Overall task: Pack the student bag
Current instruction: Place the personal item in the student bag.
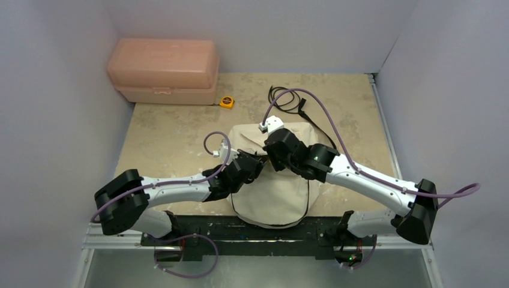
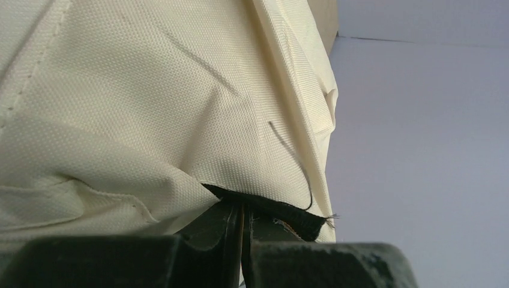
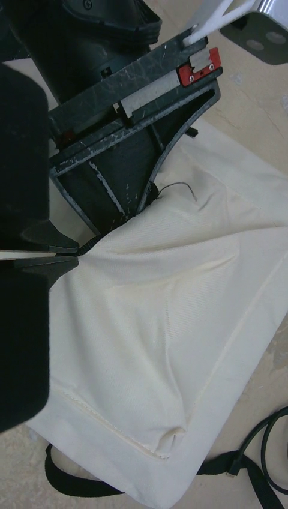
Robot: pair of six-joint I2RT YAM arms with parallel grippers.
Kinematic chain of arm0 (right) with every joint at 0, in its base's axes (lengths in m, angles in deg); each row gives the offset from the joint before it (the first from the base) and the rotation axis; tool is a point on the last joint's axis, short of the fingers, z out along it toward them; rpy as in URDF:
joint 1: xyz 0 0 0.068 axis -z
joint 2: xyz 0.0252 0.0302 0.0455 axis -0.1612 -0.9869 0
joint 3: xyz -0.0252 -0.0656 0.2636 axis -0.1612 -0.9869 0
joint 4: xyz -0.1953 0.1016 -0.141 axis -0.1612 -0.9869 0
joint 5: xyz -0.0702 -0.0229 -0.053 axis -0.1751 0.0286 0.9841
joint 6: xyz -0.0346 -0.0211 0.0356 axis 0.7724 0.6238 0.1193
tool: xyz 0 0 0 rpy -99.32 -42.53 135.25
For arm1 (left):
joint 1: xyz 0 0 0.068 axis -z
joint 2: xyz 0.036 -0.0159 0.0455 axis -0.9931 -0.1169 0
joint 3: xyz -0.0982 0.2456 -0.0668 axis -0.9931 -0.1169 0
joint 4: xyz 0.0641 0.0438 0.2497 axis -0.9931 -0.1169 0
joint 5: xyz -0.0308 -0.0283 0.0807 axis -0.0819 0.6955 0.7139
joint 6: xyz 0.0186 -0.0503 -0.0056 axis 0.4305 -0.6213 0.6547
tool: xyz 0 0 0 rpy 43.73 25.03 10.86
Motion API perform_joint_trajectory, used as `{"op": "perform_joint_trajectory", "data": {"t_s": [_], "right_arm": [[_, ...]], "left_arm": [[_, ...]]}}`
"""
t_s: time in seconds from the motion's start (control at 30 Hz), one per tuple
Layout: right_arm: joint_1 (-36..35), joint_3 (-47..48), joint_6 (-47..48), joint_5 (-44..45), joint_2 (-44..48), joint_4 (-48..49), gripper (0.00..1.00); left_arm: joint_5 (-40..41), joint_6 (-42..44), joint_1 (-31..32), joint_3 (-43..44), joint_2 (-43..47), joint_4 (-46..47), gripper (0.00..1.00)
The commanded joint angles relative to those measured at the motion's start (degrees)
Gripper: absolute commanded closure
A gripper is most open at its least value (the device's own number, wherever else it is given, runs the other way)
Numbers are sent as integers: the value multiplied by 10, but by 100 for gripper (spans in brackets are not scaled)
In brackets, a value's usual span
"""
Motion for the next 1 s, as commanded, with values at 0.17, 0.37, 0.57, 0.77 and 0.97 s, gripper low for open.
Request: {"op": "perform_joint_trajectory", "data": {"t_s": [0.17,0.37,0.57,0.77,0.97], "right_arm": [[-2,27,0,-15,21,5,100],[11,33,5,-10,22,8,100],[19,14,11,-8,28,7,100],[23,-2,11,-30,31,9,100],[23,-31,2,-106,33,15,60]], "left_arm": [[-37,86,-4,24,-59,160,99],[-150,141,-6,25,-69,218,79],[-258,187,-8,-14,-17,189,54],[-331,221,-18,-65,101,84,33],[-383,310,-39,-60,249,-133,29]]}}
